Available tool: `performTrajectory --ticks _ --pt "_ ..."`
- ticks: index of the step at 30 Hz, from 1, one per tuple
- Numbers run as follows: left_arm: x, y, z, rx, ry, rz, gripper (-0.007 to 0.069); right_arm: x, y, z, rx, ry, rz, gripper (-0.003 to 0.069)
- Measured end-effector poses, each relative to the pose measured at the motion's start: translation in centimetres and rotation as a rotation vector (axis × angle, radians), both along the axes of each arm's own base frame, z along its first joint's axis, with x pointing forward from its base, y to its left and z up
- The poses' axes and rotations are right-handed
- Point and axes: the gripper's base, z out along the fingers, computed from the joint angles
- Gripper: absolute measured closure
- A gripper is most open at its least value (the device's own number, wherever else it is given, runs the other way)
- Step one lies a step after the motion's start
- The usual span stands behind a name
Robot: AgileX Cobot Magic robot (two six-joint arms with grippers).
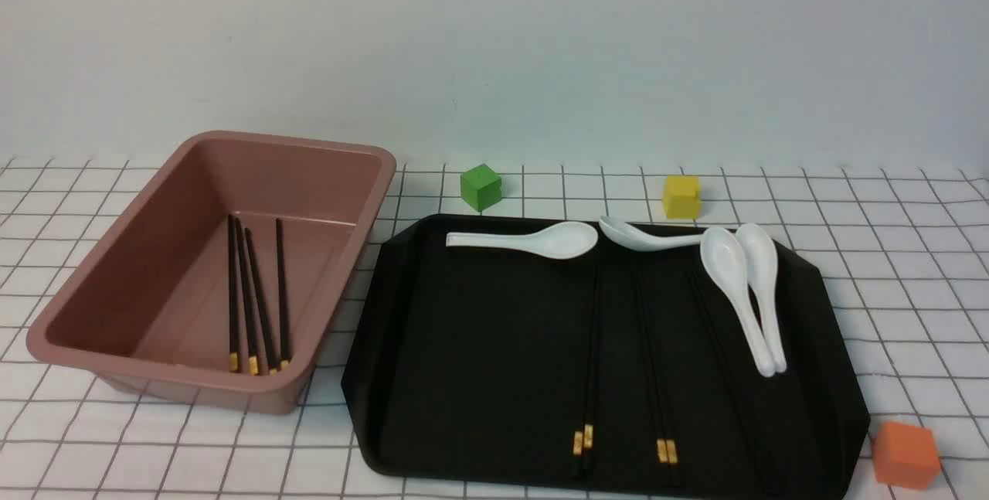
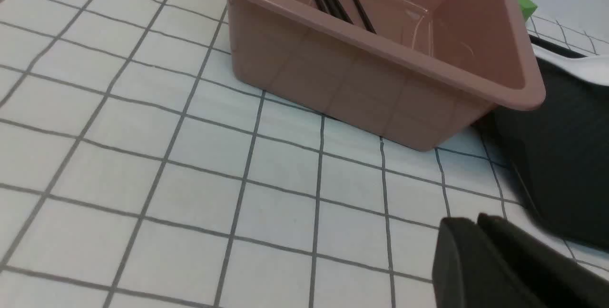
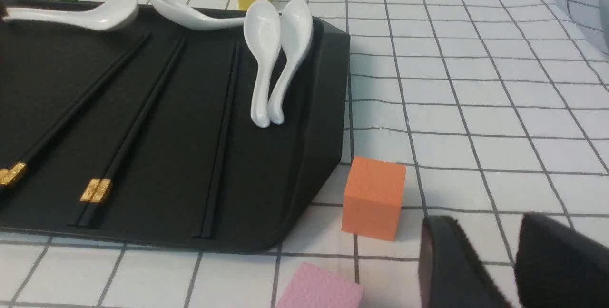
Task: On white black tablecloth take chopsticks from black tray and put them in box.
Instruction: 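Reach over to the black tray and grasp a pair of chopsticks with the left gripper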
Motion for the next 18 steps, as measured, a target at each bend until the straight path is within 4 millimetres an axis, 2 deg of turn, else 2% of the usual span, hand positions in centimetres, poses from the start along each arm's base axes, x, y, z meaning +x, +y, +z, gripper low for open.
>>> performTrajectory --ticks 18 --pt "0.0 0.0 0.0 0.0 0.0 0.0 0.0561 0.0 0.0 0.0 0.0 0.0 0.0 0.0419"
